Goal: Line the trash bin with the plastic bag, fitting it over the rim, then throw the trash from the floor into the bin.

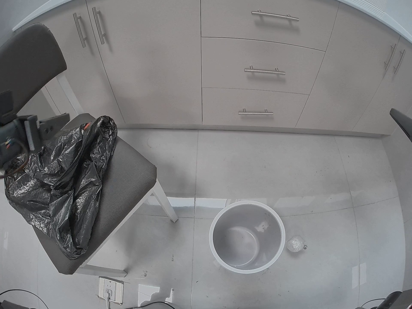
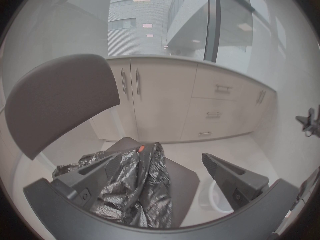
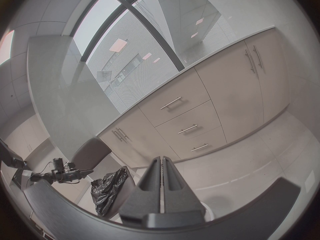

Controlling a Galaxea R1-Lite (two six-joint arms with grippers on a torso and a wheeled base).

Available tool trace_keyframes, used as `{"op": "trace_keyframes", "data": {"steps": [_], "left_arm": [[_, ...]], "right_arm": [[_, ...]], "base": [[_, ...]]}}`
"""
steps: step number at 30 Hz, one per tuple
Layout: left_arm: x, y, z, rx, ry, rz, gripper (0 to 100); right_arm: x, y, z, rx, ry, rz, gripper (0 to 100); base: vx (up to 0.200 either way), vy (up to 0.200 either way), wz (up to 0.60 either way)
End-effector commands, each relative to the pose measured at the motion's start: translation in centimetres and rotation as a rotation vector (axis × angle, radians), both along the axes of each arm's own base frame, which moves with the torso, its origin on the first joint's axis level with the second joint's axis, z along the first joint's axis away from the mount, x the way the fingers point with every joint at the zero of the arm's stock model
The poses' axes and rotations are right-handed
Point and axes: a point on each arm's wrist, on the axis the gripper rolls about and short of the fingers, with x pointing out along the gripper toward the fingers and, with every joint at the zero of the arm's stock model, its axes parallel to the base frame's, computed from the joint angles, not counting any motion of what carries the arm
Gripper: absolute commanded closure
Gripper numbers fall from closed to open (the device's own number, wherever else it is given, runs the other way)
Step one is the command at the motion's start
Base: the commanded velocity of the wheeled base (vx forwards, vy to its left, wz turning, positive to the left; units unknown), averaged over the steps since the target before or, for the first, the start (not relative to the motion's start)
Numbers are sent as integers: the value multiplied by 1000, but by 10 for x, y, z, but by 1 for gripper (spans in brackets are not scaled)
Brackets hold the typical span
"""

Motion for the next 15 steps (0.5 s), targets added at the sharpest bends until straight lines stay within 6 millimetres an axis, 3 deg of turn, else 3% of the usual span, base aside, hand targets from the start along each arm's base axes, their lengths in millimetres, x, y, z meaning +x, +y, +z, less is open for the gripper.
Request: {"op": "trace_keyframes", "data": {"steps": [1,15], "left_arm": [[105,-4,-22,148,158,93,0],[157,26,-35,267,195,4,0]], "right_arm": [[3,3,-6,-5,20,22,100],[6,4,-10,-12,38,22,100]], "base": [[0,0,0],[0,0,0]]}}
